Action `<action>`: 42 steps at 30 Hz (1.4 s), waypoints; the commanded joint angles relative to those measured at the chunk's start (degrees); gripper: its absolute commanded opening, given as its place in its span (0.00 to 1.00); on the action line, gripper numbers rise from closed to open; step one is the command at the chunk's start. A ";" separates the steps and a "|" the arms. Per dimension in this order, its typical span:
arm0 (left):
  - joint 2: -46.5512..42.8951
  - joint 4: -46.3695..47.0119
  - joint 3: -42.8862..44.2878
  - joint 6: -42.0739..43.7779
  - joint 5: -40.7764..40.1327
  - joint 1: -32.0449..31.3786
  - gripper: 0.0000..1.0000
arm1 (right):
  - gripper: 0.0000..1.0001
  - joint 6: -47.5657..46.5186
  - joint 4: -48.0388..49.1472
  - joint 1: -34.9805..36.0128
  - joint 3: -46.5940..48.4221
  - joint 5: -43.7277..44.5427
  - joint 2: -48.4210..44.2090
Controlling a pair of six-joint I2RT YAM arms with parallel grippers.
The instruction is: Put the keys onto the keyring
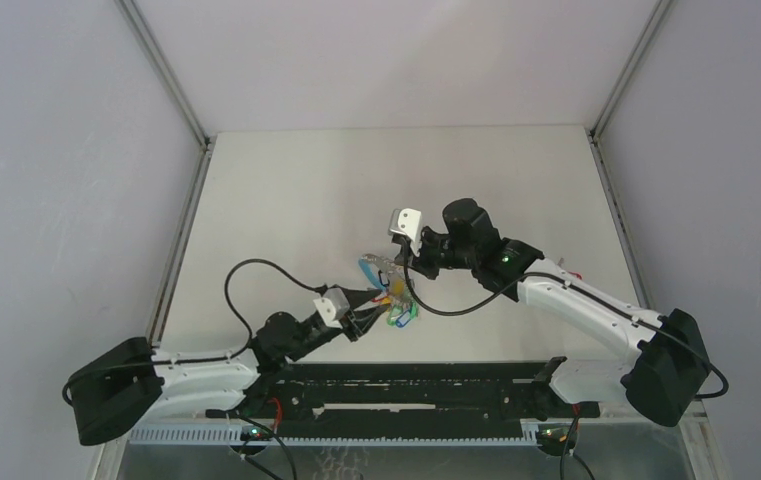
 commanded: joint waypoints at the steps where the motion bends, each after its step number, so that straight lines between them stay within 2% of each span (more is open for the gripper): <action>1: 5.37 3.58 3.02 2.58 4.18 -2.26 0.40 | 0.00 0.03 2.37 0.52 3.16 -0.31 -0.31; 6: 15.65 13.30 5.92 4.47 4.22 -2.46 0.41 | 0.00 -0.19 1.87 0.87 3.13 -0.27 -0.61; 9: 20.91 18.95 7.07 6.69 0.38 -2.42 0.43 | 0.00 -0.38 1.19 1.12 3.14 -0.03 -1.07; 12: 22.93 19.40 8.00 9.13 -3.15 -2.41 0.43 | 0.00 -0.54 0.79 1.44 3.13 -0.17 -1.56; 18: 22.76 19.24 7.38 11.57 -8.53 -2.38 0.44 | 0.00 -1.01 0.57 1.98 3.13 -0.46 -2.03; 27: 22.60 18.87 6.57 12.77 -12.36 -2.35 0.44 | 0.00 -1.21 0.52 2.07 3.15 -0.30 -2.20; 36: 22.64 18.80 7.03 13.45 -10.68 -2.39 0.43 | 0.00 -1.45 0.55 2.28 3.13 -0.92 -2.38; 42: 22.43 18.81 7.36 14.42 -9.58 -2.15 0.39 | 0.00 -1.81 0.60 2.62 3.13 -1.54 -2.20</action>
